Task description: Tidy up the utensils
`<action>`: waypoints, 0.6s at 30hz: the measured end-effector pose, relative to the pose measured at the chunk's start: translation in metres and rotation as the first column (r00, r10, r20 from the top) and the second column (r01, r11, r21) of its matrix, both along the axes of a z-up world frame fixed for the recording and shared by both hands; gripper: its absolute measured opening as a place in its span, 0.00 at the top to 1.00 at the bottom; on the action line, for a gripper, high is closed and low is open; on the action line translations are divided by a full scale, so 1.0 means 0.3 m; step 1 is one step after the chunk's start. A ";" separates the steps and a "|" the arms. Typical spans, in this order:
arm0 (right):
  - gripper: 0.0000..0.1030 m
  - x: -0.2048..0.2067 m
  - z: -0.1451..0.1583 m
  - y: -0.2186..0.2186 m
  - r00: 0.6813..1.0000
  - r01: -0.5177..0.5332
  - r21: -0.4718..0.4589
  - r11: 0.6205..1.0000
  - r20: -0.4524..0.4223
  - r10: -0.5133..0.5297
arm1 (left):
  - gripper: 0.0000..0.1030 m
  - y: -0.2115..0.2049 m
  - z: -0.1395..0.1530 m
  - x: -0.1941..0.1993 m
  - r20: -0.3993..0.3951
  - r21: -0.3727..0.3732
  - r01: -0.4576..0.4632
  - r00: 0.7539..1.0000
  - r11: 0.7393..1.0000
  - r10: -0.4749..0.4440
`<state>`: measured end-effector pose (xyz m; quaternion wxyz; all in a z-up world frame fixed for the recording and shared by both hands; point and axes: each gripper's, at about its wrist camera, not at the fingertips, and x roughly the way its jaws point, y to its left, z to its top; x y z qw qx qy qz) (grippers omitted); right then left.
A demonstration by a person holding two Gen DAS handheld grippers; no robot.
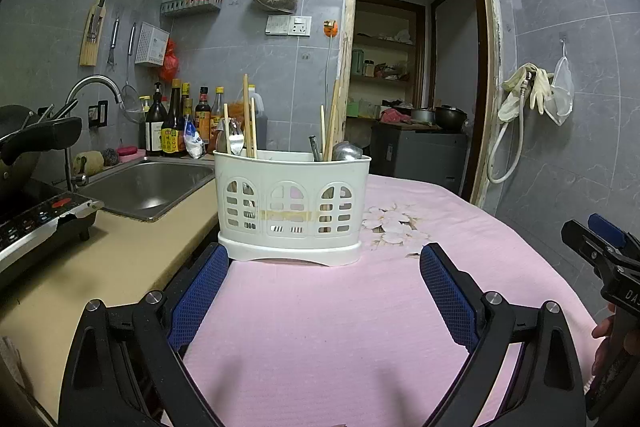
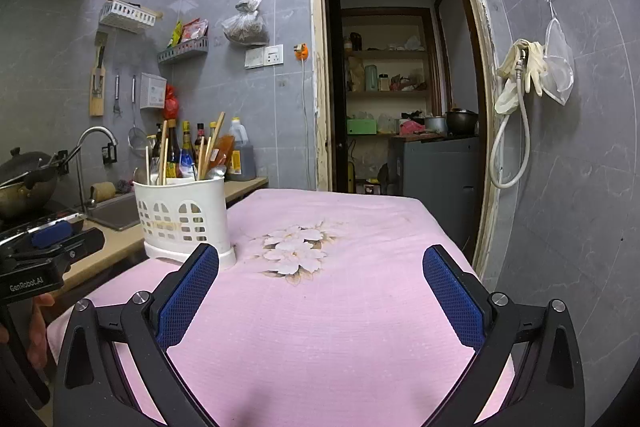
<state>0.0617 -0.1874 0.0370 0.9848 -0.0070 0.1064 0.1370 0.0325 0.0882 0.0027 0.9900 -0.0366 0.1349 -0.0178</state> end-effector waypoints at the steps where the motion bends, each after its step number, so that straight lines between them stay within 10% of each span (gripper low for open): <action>1: 0.00 0.001 -0.001 0.000 1.000 0.000 0.001 1.000 0.000 0.000 | 0.09 0.001 0.000 0.000 0.000 -0.001 0.000 1.000 1.000 0.000; 18: 0.00 0.001 0.001 0.003 1.000 0.001 0.000 1.000 -0.001 -0.001 | 0.09 0.000 -0.002 0.002 -0.002 -0.003 0.001 1.000 1.000 -0.001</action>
